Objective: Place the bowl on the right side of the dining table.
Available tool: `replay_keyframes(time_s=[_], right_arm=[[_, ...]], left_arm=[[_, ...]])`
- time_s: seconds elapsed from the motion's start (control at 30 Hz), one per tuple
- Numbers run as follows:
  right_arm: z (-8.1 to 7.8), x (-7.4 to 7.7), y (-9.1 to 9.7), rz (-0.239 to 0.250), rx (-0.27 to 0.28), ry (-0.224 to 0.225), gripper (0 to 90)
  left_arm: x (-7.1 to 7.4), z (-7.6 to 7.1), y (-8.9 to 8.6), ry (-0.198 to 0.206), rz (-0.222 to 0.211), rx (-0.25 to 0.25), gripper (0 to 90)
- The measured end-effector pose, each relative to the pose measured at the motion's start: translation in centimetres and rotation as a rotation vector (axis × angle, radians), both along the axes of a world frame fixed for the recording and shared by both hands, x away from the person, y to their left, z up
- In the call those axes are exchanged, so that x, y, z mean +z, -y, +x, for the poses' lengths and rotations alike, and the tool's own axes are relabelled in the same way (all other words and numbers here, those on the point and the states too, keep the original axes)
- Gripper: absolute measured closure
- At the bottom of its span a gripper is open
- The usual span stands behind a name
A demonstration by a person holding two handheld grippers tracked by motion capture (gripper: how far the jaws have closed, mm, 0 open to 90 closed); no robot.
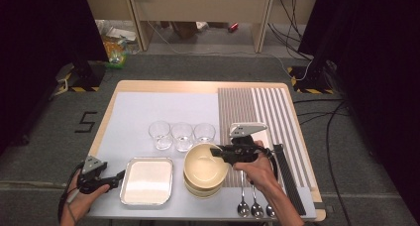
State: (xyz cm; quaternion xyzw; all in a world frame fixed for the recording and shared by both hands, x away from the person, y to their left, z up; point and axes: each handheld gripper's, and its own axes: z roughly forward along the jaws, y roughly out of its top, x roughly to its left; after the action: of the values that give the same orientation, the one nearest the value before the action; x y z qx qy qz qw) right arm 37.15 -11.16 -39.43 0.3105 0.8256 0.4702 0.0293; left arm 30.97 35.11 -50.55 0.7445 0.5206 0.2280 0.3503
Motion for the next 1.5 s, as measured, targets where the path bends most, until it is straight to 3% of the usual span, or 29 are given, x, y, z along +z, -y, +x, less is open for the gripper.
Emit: replay_keyframes(time_s=[0.33, 0.57, 1.07, 1.5], right_arm=[[0.2, 2.4, 2.0, 0.039, -0.038, 0.031, 81.6], [0.6, 3.2, 3.6, 0.041, -0.067, 0.038, 81.7], [2.6, 2.2, 7.9, 0.062, -0.2, 0.002, 81.8], [4.1, 0.9, 10.1, 0.057, -0.275, -0.035, 81.7]], left_arm=[[0.0, 0.0, 0.0, -0.003, 0.001, -0.001, 20.6], [0.0, 0.0, 0.0, -0.003, 0.0, -0.002, 20.6], [0.0, 0.0, 0.0, -0.003, 0.0, -0.002, 20.6], [0.0, 0.0, 0.0, -0.003, 0.001, -0.002, 20.6]])
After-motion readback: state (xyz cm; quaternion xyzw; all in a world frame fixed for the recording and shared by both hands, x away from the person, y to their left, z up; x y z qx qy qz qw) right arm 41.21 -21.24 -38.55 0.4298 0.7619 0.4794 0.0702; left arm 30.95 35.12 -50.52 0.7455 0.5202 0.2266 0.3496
